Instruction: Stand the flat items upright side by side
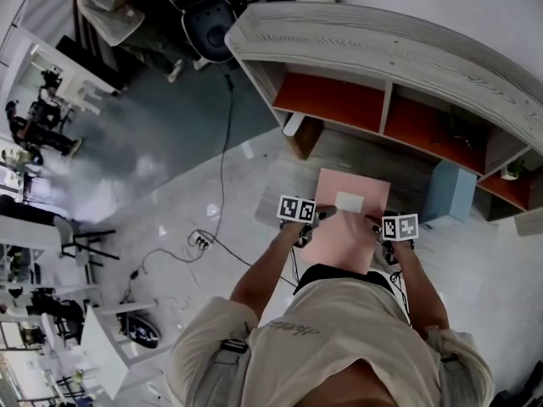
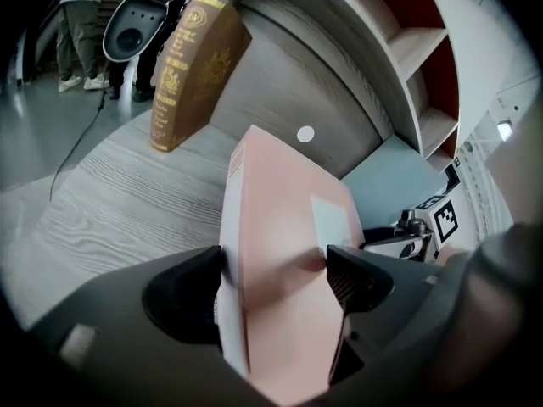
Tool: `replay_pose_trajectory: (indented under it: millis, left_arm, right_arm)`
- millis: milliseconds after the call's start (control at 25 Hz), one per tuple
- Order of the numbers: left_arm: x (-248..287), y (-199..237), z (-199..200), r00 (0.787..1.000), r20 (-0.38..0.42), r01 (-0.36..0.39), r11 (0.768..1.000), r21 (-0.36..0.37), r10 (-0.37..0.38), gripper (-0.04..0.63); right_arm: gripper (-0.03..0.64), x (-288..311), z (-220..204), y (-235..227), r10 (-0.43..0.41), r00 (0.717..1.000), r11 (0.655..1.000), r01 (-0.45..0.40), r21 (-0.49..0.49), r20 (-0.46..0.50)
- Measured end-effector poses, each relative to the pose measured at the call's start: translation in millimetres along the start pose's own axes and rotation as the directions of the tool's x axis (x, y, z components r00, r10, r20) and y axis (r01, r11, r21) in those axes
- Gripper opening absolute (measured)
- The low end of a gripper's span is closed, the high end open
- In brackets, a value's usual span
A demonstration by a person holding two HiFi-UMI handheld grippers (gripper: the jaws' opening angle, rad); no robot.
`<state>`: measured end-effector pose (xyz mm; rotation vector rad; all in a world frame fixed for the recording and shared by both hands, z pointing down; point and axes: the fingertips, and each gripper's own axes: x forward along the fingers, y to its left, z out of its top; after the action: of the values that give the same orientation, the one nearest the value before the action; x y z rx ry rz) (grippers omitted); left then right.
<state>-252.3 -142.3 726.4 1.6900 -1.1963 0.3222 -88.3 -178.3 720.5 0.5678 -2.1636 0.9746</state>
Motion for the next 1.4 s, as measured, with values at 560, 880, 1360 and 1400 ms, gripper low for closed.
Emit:
replay_pose_trajectory:
  millis: [560, 880, 1360, 1400]
  left_arm:
    - [-77, -51, 60, 0.969, 0.248, -0.063, 0.982, 0.179, 0.017, 0.402]
    - [-111, -82, 70, 0.942, 0.335, -0.123, 0.941, 0.316, 0.011, 0.397]
    - [-123, -88, 45, 0.938, 0.346, -0.108, 0.923, 0.37, -0.029, 0.376]
    - [-122, -87, 47, 0.937, 0.347, -0.111, 0.92, 0.376, -0.029, 0.376]
  right_arm:
    - [0.318, -61, 62, 50, -0.072, 0.966, 0.946, 0.146, -0.291, 0.249]
    - [0.295, -94, 87, 66, -0.104, 0.908, 0.856, 0.289, -0.429, 0.405]
    - [0.296, -96, 72, 69, -0.134, 0.886, 0.832, 0.344, -0.435, 0.445]
    - [0.296, -94, 73, 69, -0.136, 0.886, 0.833, 0.344, -0.432, 0.443]
